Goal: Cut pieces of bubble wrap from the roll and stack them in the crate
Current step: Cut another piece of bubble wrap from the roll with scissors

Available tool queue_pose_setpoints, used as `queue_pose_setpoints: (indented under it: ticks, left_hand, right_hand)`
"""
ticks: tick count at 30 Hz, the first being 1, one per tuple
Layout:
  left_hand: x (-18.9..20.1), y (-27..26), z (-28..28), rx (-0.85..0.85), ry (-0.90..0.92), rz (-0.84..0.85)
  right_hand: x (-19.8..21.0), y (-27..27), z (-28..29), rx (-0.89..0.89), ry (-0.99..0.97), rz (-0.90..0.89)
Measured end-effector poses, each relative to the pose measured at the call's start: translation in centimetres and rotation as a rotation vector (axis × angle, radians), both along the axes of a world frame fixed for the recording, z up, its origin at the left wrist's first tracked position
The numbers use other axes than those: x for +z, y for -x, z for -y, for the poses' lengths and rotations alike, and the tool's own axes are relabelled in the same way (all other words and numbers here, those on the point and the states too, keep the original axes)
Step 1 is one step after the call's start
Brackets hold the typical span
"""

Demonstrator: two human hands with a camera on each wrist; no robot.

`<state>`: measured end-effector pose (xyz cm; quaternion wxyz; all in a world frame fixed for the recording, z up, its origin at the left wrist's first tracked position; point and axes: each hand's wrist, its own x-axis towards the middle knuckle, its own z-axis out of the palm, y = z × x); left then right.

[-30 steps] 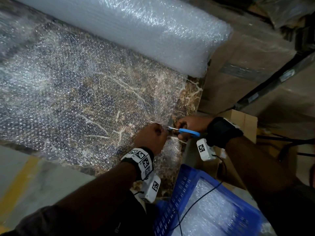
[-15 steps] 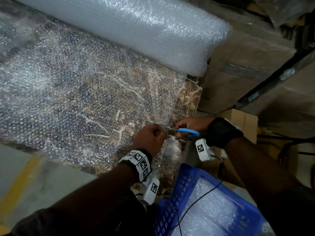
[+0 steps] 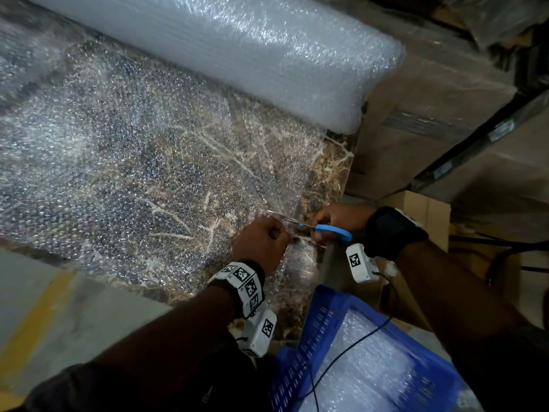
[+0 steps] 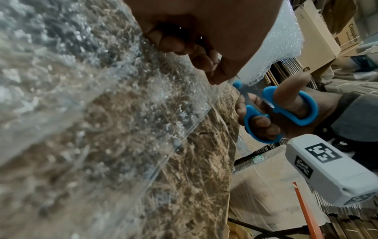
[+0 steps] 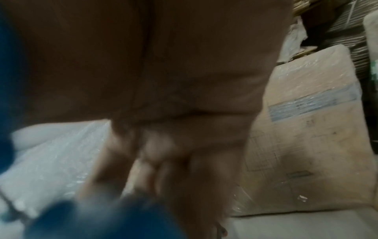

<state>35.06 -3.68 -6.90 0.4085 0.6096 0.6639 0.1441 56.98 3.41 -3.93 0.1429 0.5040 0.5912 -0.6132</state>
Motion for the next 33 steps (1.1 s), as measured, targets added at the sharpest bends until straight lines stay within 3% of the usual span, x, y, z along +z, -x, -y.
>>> queue_pose_setpoints:
  ticks: [10,19,33]
  left_hand:
    - [-0.9,0.3,0.2,-0.038,-0.005,0.053]
    - [-0.6,0.7,0.3,-0.037,0.007,0.138]
    - [0.1,0.9,0.6,-0.063,-0.014,0.119]
  right_hand:
    - [0.4,0.2,0.4,-0.032,0.118,-0.056]
    - [0.2,-0.3,-0.1,0.018,0.012,0.014]
    - [0.3,-0.8,1.1,-0.083,0.048,-0.001]
